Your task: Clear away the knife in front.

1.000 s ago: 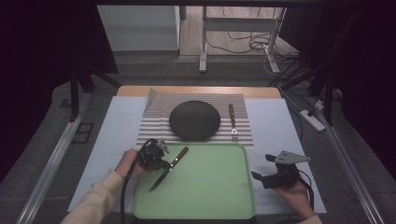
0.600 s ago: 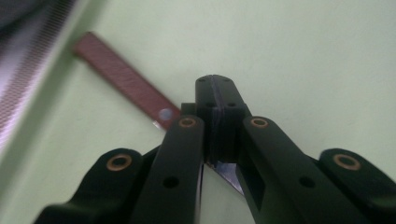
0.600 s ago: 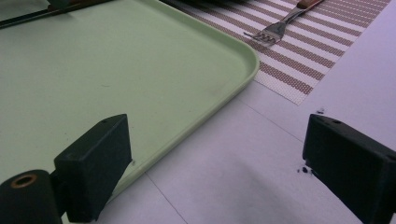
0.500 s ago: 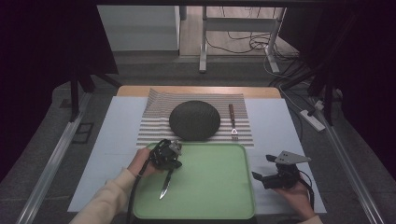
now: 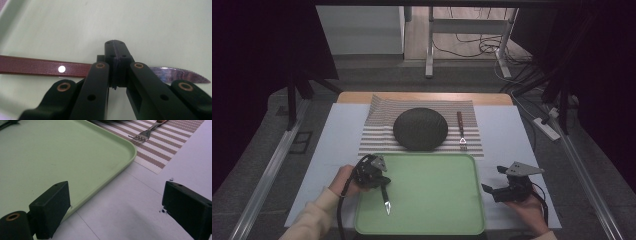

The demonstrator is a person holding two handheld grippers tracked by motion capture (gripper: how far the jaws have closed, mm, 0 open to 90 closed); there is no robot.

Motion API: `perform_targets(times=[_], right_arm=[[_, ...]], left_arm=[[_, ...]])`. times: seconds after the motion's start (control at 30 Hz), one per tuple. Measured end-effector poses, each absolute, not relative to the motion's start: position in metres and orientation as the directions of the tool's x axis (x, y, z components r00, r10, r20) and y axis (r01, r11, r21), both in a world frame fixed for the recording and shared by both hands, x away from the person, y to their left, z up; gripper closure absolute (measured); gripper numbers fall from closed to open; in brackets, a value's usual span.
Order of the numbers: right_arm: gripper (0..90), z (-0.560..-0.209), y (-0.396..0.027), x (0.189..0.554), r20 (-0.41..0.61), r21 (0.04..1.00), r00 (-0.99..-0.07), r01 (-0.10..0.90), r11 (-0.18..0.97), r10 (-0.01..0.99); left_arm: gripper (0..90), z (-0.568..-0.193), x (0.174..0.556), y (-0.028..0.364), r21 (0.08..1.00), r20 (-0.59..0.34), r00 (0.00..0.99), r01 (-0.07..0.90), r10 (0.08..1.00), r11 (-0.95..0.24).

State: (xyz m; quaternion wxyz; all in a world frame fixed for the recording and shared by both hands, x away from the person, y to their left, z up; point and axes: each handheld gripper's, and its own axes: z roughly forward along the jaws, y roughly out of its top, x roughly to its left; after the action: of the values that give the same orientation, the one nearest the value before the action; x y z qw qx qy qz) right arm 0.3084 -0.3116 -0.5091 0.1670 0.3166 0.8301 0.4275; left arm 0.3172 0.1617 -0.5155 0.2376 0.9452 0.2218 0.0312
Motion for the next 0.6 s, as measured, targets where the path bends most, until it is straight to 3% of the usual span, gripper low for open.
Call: perform_targets(times=[0.33, 0.6], right_arm=[[8.2, -0.509, -0.312, 0.308, -0.010, 0.816, -0.744, 0.380, 0.435, 0.668], [8.2, -0.509, -0.312, 0.308, -0.011, 0.815, -0.744, 0.380, 0.438, 0.668]], left_arm=[[89.2, -0.518, 0.301, 0.191, 0.477, -0.063, 0.866, 0.462, 0.496, -0.747], [89.2, -0.519, 0.301, 0.191, 0.491, -0.047, 0.852, 0.474, 0.522, -0.731]])
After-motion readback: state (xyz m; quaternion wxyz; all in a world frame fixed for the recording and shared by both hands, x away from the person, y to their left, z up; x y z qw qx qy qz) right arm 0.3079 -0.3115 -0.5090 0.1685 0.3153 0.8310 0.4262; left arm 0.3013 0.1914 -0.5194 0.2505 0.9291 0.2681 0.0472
